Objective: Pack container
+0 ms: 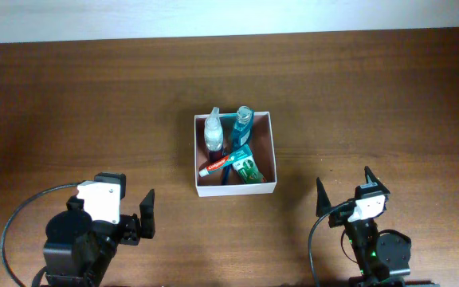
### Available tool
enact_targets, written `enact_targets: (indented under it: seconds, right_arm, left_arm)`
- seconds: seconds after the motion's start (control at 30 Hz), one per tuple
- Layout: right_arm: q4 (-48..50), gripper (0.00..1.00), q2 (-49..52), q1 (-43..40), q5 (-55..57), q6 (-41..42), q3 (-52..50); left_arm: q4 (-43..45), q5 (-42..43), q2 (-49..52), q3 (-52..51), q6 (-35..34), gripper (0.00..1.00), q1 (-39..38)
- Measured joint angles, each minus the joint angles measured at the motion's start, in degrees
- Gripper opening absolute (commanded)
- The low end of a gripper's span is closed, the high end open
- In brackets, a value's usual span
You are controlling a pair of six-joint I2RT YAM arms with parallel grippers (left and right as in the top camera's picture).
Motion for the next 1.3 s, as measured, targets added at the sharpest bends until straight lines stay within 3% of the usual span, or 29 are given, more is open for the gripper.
enact_targets:
  seconds: [0.77, 0.97, 1.03, 1.3]
  right_arm:
    - [0.0, 0.98, 0.0, 0.0, 0.0, -0.4, 0.0]
    - [0.0, 0.98, -0.1, 0.0, -0.1, -0.4, 0.0]
    - [0.0, 0.98, -0.1, 0.0, -0.2, -0.4, 0.0]
    - [0.0, 0.98, -0.1, 0.0, -0.3, -0.4, 0.0]
  left_arm:
    - [-0.7, -0.3, 0.0, 0.0, 0.0, 0.99, 0.0]
    - [-1.0, -1.6, -7.6, -7.3, 0.3, 0.99, 0.0]
    - [1.6, -1.8, -12.4, -14.3, 0.3, 0.99, 0.0]
    - [30.4, -2.5, -24.0, -33.7, 0.3, 0.99, 1.7]
